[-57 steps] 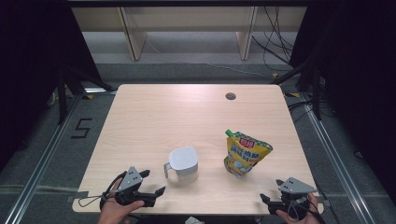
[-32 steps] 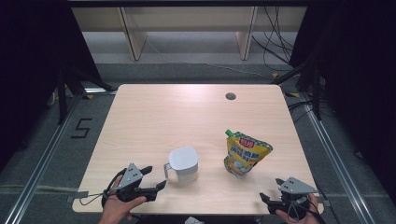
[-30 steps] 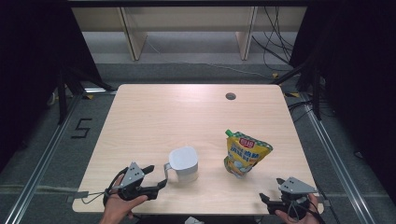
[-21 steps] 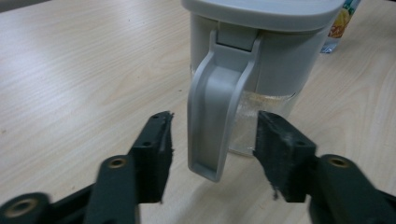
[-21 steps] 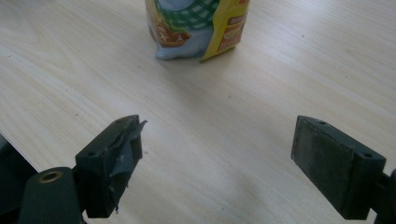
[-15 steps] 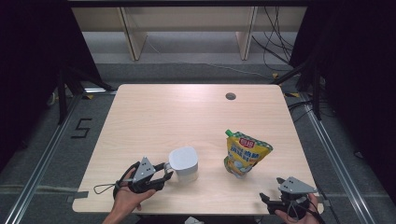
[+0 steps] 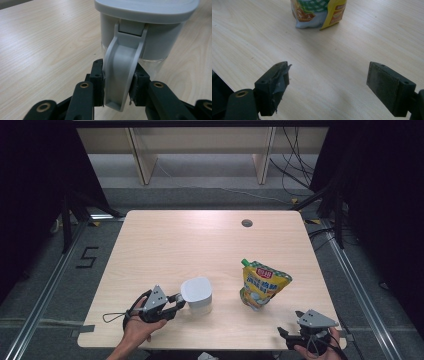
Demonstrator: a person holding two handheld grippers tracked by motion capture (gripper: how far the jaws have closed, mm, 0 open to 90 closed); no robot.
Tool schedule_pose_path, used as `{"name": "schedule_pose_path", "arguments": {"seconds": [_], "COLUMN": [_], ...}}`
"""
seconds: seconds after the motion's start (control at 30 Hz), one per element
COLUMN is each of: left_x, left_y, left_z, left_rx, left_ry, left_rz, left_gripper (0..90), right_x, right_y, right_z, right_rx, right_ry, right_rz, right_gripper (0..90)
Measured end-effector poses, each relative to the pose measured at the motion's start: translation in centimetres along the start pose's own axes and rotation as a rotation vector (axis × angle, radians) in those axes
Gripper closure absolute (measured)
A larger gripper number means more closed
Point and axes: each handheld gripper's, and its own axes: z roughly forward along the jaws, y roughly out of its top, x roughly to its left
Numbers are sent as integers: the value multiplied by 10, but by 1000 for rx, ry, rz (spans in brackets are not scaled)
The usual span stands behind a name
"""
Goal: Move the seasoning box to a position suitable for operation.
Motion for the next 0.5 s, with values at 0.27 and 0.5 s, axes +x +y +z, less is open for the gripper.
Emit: {"name": "schedule_pose_path", "arguments": {"seconds": [0.27, 0.5], "left_x": [-7, -11], "left_y": [0, -3], "left_z": [0, -3], "left_rx": [5, 4], "left_ry": [-45, -79], "left_rz": [-16, 4], "left_gripper": [682, 683], "right_x": [1, -1], "right_y": [0, 1], "right_z": [0, 1], "right_rx": [-5, -11], "right_ry": [9, 8], "right_rz": [8, -22], "right_gripper": [193, 194]}}
